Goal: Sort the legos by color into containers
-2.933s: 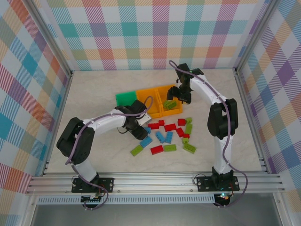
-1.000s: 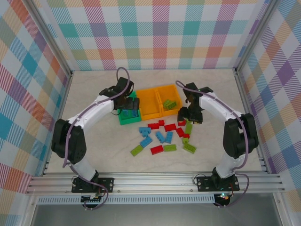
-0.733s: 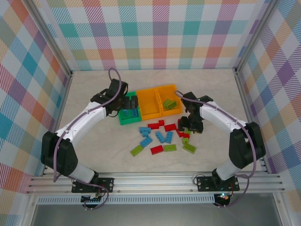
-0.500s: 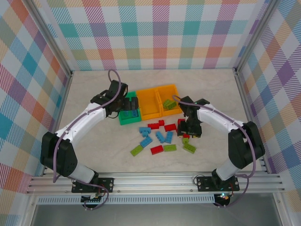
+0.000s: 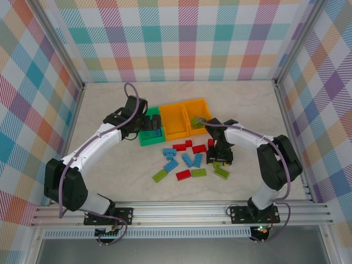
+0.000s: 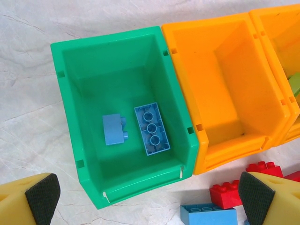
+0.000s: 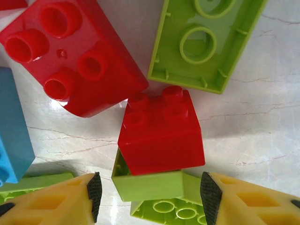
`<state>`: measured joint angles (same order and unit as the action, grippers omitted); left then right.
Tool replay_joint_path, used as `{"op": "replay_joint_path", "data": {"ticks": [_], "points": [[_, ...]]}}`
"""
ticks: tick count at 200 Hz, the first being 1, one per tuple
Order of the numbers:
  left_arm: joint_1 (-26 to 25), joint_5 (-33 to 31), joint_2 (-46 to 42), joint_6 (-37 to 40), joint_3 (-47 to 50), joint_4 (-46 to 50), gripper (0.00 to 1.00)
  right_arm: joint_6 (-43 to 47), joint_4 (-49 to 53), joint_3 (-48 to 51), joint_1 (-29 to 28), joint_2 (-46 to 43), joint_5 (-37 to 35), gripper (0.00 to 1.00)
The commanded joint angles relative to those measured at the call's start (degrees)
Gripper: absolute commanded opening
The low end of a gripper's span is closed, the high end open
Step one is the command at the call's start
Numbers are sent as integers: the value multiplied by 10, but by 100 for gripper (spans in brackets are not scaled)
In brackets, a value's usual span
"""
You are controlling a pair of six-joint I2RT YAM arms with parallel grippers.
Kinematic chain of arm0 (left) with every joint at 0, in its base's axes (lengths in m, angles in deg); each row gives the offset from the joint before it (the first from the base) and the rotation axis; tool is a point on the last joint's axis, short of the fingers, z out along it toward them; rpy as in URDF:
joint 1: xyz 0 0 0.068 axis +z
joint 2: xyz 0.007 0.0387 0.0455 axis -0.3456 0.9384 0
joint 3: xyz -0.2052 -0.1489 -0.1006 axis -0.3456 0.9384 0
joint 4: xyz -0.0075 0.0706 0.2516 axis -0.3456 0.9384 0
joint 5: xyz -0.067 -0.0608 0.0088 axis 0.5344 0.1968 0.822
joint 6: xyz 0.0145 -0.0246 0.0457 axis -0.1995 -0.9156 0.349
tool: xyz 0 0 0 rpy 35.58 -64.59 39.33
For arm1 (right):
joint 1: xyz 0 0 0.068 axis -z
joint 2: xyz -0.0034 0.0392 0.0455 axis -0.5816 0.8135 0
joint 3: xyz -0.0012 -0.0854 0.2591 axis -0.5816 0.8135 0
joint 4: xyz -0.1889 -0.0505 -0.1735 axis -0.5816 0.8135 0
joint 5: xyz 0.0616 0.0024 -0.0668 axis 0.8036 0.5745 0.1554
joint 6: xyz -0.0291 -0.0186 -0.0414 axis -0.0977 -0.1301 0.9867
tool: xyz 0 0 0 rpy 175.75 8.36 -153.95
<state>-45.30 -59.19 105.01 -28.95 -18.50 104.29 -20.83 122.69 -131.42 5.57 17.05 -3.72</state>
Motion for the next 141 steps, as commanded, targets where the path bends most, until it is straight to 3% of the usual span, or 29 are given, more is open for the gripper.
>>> {"op": "replay_joint_path", "data": {"ticks": [1, 30, 82, 141], "points": [[5, -7, -19, -9, 9, 1, 100, -5, -9, 3, -1, 13, 9, 58], [5, -9, -20, -9, 10, 1, 100, -4, -12, -2, -1, 22, 9, 55], [5, -13, -23, -9, 12, 2, 100, -8, 3, 2, -2, 6, -5, 35], [5, -10, -19, -9, 14, 6, 100, -10, 63, -50, -12, -29, -16, 32]]}}
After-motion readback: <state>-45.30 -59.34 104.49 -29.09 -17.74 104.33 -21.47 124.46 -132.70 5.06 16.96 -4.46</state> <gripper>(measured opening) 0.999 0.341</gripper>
